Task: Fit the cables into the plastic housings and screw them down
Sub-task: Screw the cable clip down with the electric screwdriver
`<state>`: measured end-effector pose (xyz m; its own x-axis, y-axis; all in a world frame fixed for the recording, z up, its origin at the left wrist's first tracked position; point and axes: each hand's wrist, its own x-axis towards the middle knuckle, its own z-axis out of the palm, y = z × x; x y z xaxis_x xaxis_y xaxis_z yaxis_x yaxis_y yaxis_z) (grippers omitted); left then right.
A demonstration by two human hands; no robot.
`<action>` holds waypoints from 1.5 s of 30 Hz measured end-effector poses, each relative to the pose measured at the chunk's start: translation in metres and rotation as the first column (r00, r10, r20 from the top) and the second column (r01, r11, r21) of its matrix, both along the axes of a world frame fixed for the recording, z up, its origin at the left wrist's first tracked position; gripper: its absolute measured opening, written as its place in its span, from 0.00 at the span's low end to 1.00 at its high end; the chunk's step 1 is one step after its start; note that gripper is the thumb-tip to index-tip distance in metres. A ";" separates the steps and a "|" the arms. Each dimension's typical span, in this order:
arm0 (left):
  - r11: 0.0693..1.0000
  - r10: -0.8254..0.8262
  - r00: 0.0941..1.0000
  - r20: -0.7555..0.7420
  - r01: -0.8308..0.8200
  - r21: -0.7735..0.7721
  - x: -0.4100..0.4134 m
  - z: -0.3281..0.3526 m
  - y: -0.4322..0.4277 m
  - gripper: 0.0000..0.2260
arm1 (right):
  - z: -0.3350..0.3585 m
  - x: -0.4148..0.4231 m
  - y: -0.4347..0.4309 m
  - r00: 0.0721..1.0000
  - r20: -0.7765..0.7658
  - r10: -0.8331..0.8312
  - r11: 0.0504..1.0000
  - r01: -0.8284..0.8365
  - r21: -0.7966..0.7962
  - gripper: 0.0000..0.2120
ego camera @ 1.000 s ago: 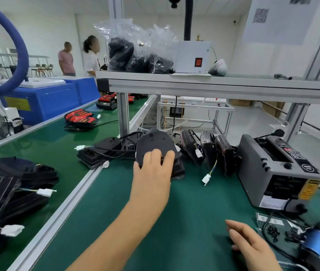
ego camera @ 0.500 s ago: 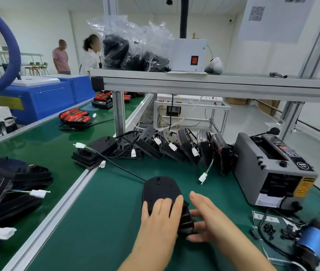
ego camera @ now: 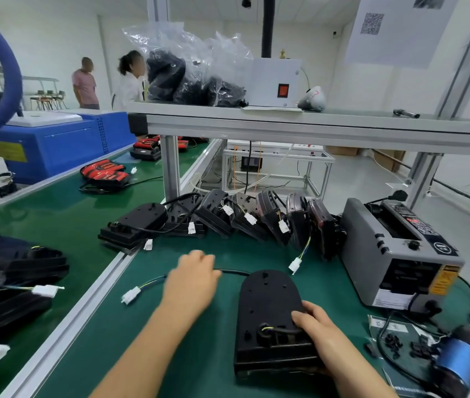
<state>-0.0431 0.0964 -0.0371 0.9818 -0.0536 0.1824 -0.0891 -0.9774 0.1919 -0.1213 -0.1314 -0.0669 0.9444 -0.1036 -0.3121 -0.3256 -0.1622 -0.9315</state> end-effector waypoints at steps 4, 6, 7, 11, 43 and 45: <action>0.946 0.239 0.950 -0.201 -0.181 0.270 0.033 -0.019 0.026 0.14 | -0.001 -0.010 -0.011 1.000 0.008 0.028 0.998 -0.028 -0.058 0.26; 0.952 0.255 0.932 -0.257 -0.197 0.233 0.040 -0.021 0.030 0.11 | -0.001 -0.015 -0.013 0.998 0.008 0.058 0.994 -0.057 -0.092 0.27; 0.957 0.258 0.929 -0.266 -0.209 0.201 0.041 -0.020 0.031 0.08 | -0.002 -0.016 -0.013 0.998 0.003 0.070 0.991 -0.069 -0.113 0.27; 0.980 0.196 0.905 -0.377 -0.187 0.062 0.035 -0.012 0.033 0.11 | -0.001 -0.018 -0.015 0.991 -0.050 0.126 0.964 -0.134 -0.229 0.28; 0.738 -0.629 0.747 -0.215 0.487 -0.467 -0.059 -0.027 -0.027 0.35 | 0.030 -0.026 -0.074 0.988 -0.006 0.154 0.520 -0.086 -0.850 0.16; 0.777 -0.598 0.768 -0.230 0.484 -0.403 -0.062 -0.027 -0.028 0.37 | 0.035 -0.027 -0.098 0.995 0.024 0.096 0.438 -0.021 -0.899 0.10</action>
<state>-0.1046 0.0681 -0.0639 0.8043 -0.5927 -0.0426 -0.4612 -0.6679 0.5841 -0.1485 -0.2293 -0.0314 0.9722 -0.2332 -0.0207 -0.2300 -0.9349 -0.2704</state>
